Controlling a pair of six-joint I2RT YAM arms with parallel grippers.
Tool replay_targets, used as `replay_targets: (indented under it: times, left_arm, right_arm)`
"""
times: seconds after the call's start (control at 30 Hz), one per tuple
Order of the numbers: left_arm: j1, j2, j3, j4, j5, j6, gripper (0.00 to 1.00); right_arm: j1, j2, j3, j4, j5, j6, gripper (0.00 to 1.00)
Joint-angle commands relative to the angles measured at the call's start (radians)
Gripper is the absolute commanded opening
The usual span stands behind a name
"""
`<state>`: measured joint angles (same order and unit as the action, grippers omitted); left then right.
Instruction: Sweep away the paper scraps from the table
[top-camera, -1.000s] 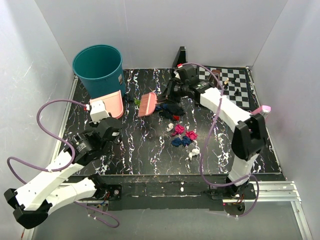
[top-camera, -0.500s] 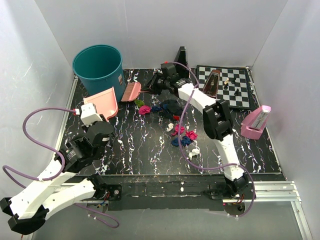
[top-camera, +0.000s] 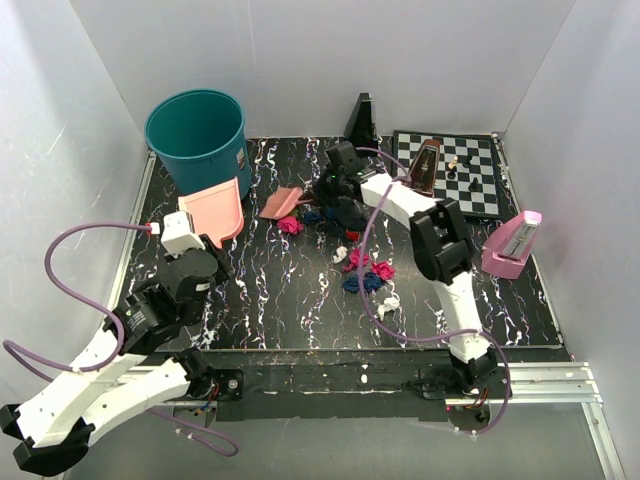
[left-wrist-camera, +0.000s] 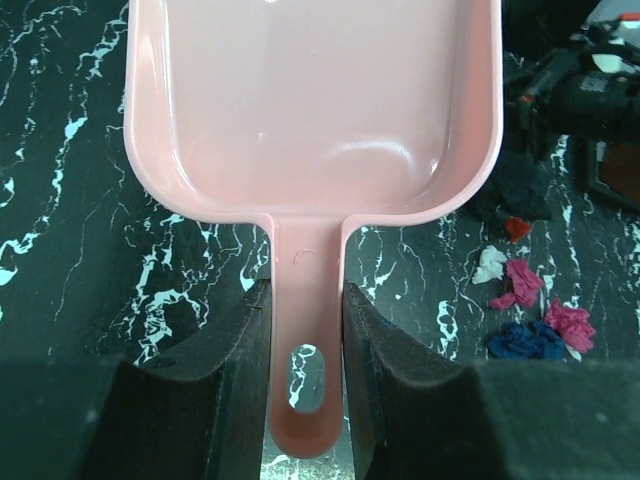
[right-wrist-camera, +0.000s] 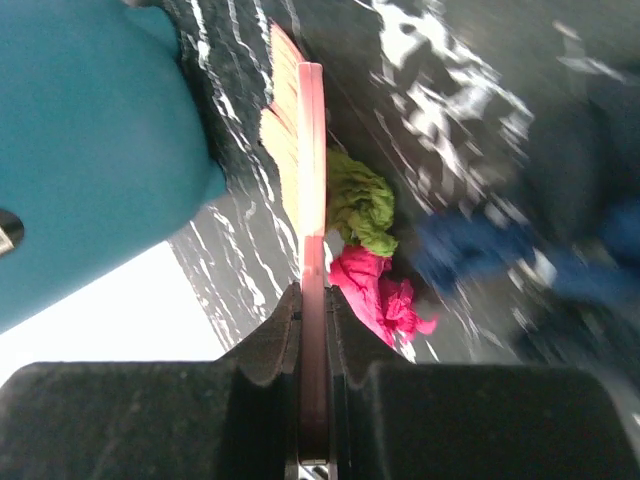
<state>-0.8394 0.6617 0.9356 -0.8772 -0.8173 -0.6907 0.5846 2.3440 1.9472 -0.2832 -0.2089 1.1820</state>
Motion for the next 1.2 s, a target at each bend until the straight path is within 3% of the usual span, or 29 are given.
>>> replay_targets:
  times: [0.0,0.1,0.2,0.37,0.43,0.53,0.63,0.87,1.03,1.17]
  left_arm:
    - [0.005,-0.034,-0.021,0.067,0.05,0.043,0.0]
    - [0.003,-0.03,-0.015,0.066,0.063,0.051,0.0]
    - [0.003,-0.017,0.002,0.043,0.061,0.059,0.0]
    - [0.003,-0.01,0.031,0.032,0.136,0.121,0.0]
    - [0.002,-0.023,0.028,0.034,0.167,0.143,0.0]
    - [0.003,-0.046,0.016,0.046,0.205,0.184,0.0]
    - [0.003,-0.051,0.008,0.043,0.224,0.2,0.0]
    - [0.005,-0.057,-0.001,0.044,0.204,0.206,0.0]
    - [0.003,-0.115,-0.04,0.084,0.208,0.236,0.0]
    - [0.003,-0.177,-0.063,0.084,0.167,0.254,0.0]
  right_arm:
    - [-0.016,-0.292,-0.242,-0.082,0.13,-0.013,0.01]
    - [-0.017,-0.441,-0.347,-0.12,0.204,-0.054,0.01]
    - [-0.017,-0.528,-0.366,-0.135,0.183,-0.146,0.01]
    - [-0.012,-0.546,-0.286,-0.148,-0.108,-0.407,0.01]
    - [-0.002,-0.531,-0.233,-0.236,-0.19,-0.508,0.01]
    - [0.044,-0.543,-0.18,-0.442,-0.066,-0.619,0.01]
    - [0.076,-0.624,-0.25,-0.501,0.11,-0.631,0.01]
    - [0.057,-0.9,-0.526,-0.427,0.276,-0.475,0.01]
    - [0.015,-1.084,-0.772,-0.114,-0.036,-0.533,0.01]
    - [0.014,-1.1,-0.794,-0.07,-0.148,-0.562,0.01]
